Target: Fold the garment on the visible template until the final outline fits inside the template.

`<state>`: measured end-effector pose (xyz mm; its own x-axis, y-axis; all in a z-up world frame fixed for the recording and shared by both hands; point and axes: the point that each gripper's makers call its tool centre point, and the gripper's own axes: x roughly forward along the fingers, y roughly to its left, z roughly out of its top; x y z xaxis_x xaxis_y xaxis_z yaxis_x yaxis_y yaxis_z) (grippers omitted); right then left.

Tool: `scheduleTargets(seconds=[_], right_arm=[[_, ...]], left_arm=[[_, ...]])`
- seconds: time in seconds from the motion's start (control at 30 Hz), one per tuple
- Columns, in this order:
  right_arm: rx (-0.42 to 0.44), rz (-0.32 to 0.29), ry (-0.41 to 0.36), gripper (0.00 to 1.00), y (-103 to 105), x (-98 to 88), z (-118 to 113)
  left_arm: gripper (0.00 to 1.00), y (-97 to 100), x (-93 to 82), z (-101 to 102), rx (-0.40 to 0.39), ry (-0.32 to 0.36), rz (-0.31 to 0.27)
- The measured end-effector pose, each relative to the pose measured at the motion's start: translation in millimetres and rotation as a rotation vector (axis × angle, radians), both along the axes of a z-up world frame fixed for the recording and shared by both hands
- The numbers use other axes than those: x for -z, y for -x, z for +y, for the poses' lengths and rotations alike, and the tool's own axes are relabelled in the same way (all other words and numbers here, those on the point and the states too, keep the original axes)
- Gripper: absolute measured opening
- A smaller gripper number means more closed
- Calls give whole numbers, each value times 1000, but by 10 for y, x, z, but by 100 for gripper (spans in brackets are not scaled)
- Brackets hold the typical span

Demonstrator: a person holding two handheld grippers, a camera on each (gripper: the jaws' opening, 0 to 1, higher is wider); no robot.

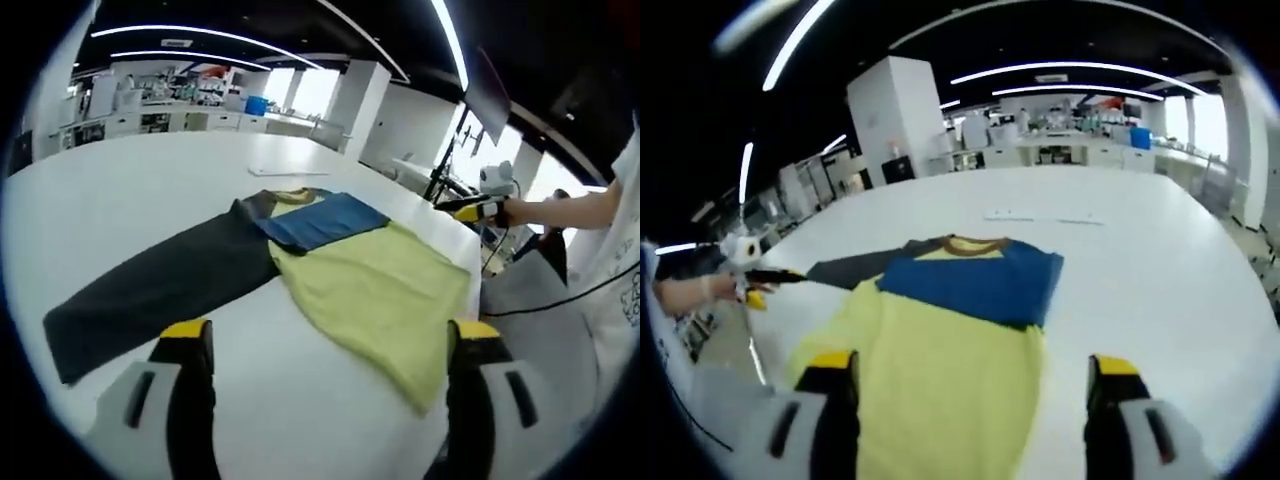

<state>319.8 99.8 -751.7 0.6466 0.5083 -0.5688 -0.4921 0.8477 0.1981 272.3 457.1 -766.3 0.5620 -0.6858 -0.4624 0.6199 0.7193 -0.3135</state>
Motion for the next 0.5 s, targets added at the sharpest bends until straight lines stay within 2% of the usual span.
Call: scheduleTargets(seconds=[0.13,0.3,0.37,0.43,0.5], right_arm=[[18,4,-15,94,27,-3,-19],[22,11,-34,92,100,19,29],[18,17,-33,92,152,25,36],[15,21,-35,92,153,44,32],[22,25,-45,92,204,48,31]], left_arm=[[94,-19,33,104,-9,-16,1],[93,-129,123,401,-43,-47,4],[93,-212,166,589,-93,-56,9],[93,-259,137,701,-146,-25,11],[92,-360,108,950,-237,11,-4]])
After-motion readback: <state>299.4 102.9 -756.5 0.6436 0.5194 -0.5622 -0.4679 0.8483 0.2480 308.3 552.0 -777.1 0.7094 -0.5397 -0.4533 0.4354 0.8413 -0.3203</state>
